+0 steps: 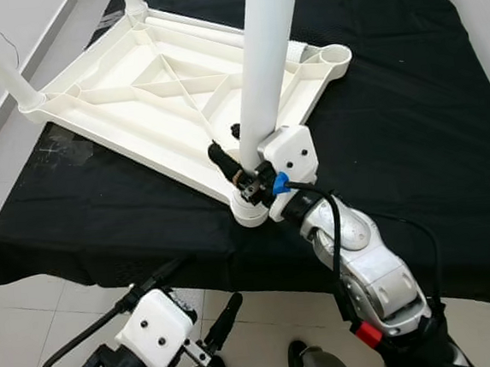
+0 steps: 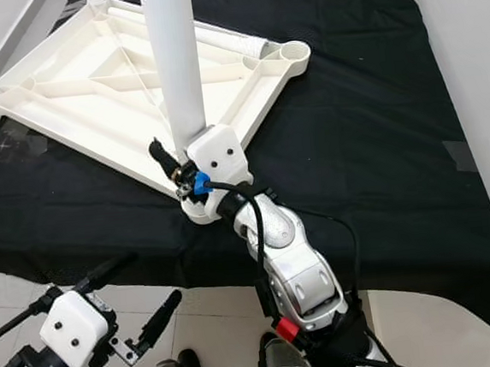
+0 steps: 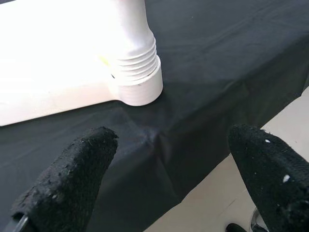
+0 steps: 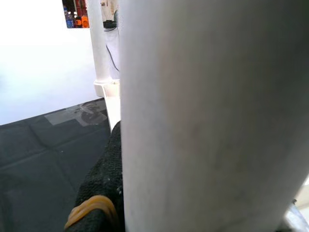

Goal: Building children table

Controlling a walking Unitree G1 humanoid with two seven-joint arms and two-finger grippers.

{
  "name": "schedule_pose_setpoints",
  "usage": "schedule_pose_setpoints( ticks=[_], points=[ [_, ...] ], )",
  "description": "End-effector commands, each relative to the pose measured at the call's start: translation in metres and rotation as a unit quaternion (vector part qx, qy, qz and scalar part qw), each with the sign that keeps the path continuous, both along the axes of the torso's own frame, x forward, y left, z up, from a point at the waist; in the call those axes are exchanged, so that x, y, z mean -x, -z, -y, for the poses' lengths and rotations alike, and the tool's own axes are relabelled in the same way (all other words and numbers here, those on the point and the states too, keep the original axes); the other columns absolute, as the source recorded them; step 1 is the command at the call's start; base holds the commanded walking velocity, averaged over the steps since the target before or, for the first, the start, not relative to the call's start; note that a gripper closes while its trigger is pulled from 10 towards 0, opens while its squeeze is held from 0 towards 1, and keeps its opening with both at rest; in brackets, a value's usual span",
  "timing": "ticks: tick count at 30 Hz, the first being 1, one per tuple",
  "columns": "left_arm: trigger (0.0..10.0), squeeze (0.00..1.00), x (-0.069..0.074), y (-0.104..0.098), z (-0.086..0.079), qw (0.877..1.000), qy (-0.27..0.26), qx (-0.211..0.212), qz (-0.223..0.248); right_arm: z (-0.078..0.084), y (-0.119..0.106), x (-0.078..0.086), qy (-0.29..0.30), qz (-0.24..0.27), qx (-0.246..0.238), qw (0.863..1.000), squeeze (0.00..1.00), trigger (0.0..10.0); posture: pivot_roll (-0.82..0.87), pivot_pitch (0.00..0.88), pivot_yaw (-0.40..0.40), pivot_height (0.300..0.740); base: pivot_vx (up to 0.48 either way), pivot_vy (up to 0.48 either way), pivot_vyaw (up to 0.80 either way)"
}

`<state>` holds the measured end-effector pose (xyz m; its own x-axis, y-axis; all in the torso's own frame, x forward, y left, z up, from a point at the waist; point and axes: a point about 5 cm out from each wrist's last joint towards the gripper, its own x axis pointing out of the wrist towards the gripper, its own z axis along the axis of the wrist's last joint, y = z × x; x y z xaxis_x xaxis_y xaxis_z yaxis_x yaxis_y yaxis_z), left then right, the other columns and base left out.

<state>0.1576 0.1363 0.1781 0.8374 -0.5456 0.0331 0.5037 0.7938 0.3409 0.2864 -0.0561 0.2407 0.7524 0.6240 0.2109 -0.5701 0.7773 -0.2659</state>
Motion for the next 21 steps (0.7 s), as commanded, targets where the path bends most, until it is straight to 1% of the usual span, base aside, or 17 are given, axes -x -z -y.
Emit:
schedule_pose_setpoints(
  ticks=[1,6,8,12,14,17,20,21],
  points=[
    [10.0,0.0,0.002,0.005,0.0,1.0,-0.002,-0.005,-0.009,-0.005,0.032,-0.003,-0.019,-0.064,0.093,0.993,0.0,10.0,0.05,0.315,-0.008,0.74,0.0,0.0,0.0],
    [10.0,0.0,0.002,0.004,0.001,1.0,-0.002,-0.004,-0.009,-0.005,0.032,-0.005,-0.037,-0.069,0.114,0.99,0.0,10.0,0.05,0.314,-0.011,0.74,0.0,0.0,0.0],
    [10.0,0.0,0.002,0.005,0.001,1.0,-0.002,-0.004,-0.009,-0.005,0.032,-0.005,-0.04,-0.071,0.115,0.99,0.0,10.0,0.05,0.314,-0.011,0.74,0.0,0.0,0.0],
    [10.0,0.0,0.002,0.005,0.002,1.0,-0.002,-0.003,-0.009,-0.003,0.03,-0.006,-0.065,-0.094,0.098,0.989,0.0,10.0,0.05,0.308,-0.013,0.74,0.0,0.0,0.0],
    [10.0,0.0,0.002,0.005,0.002,1.0,-0.002,-0.003,-0.009,-0.003,0.029,-0.007,-0.074,-0.098,0.096,0.988,0.0,10.0,0.05,0.307,-0.013,0.74,0.0,0.0,0.0],
    [10.0,0.0,0.002,0.006,0.002,1.0,-0.002,-0.002,-0.01,0.002,0.028,-0.009,-0.102,-0.12,0.086,0.984,0.0,10.0,0.05,0.304,-0.014,0.74,0.0,0.0,0.0],
    [10.0,0.0,0.002,0.006,0.003,1.0,-0.002,-0.001,-0.01,0.004,0.028,-0.011,-0.112,-0.135,0.081,0.981,0.0,10.0,0.05,0.302,-0.017,0.74,0.0,0.0,0.0],
    [10.0,0.0,0.002,0.006,0.003,1.0,-0.002,-0.001,-0.009,0.007,0.026,-0.013,-0.121,-0.151,0.071,0.978,0.0,10.0,0.05,0.302,-0.02,0.74,0.0,0.0,0.0]
  ],
)
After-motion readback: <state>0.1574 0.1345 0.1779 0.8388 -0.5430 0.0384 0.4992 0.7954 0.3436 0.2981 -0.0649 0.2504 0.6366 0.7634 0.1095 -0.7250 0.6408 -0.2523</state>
